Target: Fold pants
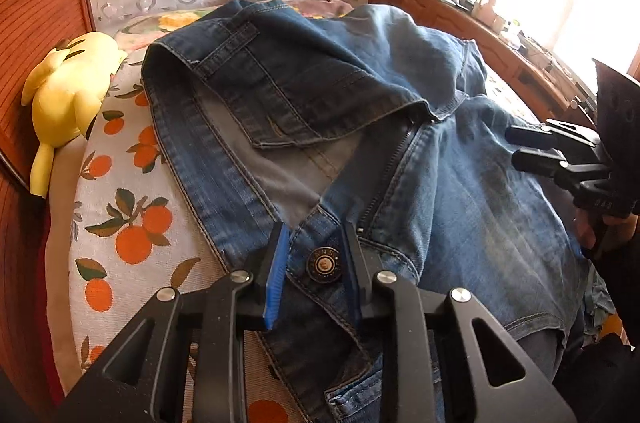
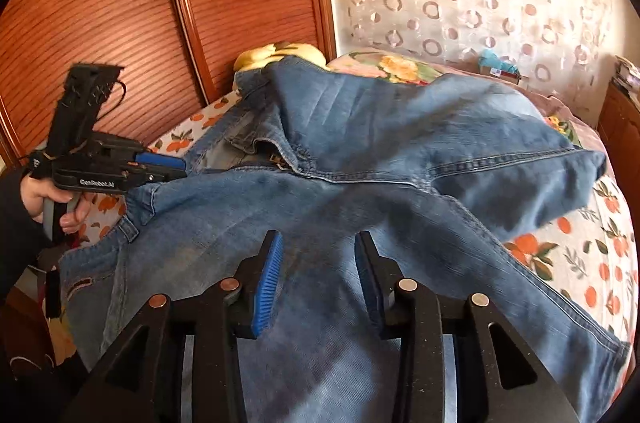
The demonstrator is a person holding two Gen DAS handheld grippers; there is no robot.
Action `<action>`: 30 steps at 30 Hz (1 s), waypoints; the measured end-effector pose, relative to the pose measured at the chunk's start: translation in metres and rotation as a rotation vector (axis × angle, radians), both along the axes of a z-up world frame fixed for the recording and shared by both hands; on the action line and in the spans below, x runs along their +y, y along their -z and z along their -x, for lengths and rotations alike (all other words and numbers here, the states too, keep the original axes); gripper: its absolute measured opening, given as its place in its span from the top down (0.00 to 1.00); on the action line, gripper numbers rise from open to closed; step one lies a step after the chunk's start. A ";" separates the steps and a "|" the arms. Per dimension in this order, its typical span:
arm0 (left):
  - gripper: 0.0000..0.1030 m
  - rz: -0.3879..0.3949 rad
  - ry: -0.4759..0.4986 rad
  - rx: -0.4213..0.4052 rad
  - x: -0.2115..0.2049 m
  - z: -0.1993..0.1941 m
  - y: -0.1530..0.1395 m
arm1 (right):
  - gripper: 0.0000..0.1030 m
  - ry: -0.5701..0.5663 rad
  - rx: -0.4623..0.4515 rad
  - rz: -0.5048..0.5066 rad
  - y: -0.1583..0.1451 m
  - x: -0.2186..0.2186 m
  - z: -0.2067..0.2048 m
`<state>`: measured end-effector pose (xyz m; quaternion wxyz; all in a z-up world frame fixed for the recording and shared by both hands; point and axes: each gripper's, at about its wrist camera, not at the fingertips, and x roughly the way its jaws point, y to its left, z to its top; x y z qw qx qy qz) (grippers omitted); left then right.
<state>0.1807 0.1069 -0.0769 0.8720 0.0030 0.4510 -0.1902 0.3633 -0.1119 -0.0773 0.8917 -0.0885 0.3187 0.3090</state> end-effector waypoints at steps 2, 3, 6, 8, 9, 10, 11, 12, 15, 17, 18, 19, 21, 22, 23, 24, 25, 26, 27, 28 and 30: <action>0.65 -0.015 -0.005 -0.007 -0.002 0.001 0.002 | 0.59 -0.001 0.009 0.012 0.003 0.004 -0.006; 0.63 -0.035 -0.008 -0.009 -0.003 0.001 0.004 | 0.57 0.001 0.015 0.021 0.005 0.005 -0.009; 0.62 -0.068 0.001 -0.043 -0.007 0.005 0.005 | 0.54 0.000 0.013 0.039 0.009 0.010 -0.013; 0.61 -0.075 -0.001 -0.049 -0.008 0.005 0.005 | 0.53 -0.001 0.020 0.044 0.011 0.013 -0.014; 0.61 -0.072 -0.007 -0.047 -0.007 0.005 0.005 | 0.52 -0.001 0.023 0.042 0.012 0.013 -0.015; 0.61 -0.069 -0.013 -0.043 -0.007 0.004 0.005 | 0.52 -0.002 0.028 0.041 0.014 0.014 -0.016; 0.61 -0.065 -0.023 -0.038 -0.006 0.004 0.005 | 0.52 -0.003 0.036 0.038 0.014 0.013 -0.017; 0.61 -0.065 -0.032 -0.037 -0.006 0.005 0.005 | 0.51 -0.005 0.042 0.032 0.015 0.012 -0.018; 0.67 -0.078 -0.031 -0.038 -0.008 0.009 0.005 | 0.50 -0.005 0.056 0.015 0.015 0.010 -0.021; 0.78 -0.076 -0.022 -0.039 -0.010 0.012 0.002 | 0.50 -0.002 0.062 0.009 0.016 0.008 -0.022; 0.79 -0.067 -0.009 -0.043 -0.010 0.014 -0.001 | 0.50 -0.002 0.063 0.008 0.016 0.008 -0.023; 0.79 -0.072 -0.002 -0.046 -0.011 0.015 -0.004 | 0.50 -0.002 0.063 0.007 0.015 0.008 -0.023; 0.80 -0.085 -0.002 -0.065 -0.010 0.017 -0.009 | 0.50 -0.005 0.063 0.008 0.015 0.009 -0.023; 0.80 -0.101 -0.005 -0.083 -0.008 0.017 -0.013 | 0.50 -0.006 0.064 0.008 0.016 0.008 -0.023; 0.83 -0.114 -0.011 -0.099 -0.007 0.017 -0.016 | 0.50 -0.010 0.064 0.006 0.016 0.007 -0.023; 0.86 -0.115 -0.018 -0.109 -0.004 0.015 -0.019 | 0.50 -0.010 0.064 0.005 0.016 0.007 -0.023; 0.88 -0.110 -0.020 -0.107 -0.001 0.010 -0.022 | 0.50 -0.010 0.063 0.004 0.016 0.006 -0.022; 1.00 -0.115 -0.031 -0.115 0.000 0.007 -0.024 | 0.50 -0.011 0.063 0.004 0.016 0.006 -0.022; 1.00 -0.134 -0.048 -0.123 0.004 0.001 -0.025 | 0.50 -0.010 0.063 0.004 0.016 0.006 -0.022; 1.00 -0.138 -0.049 -0.121 0.006 -0.003 -0.026 | 0.49 -0.010 0.063 0.005 0.016 0.006 -0.022; 1.00 -0.148 -0.059 -0.112 0.011 -0.014 -0.025 | 0.49 -0.010 0.063 0.004 0.016 0.005 -0.022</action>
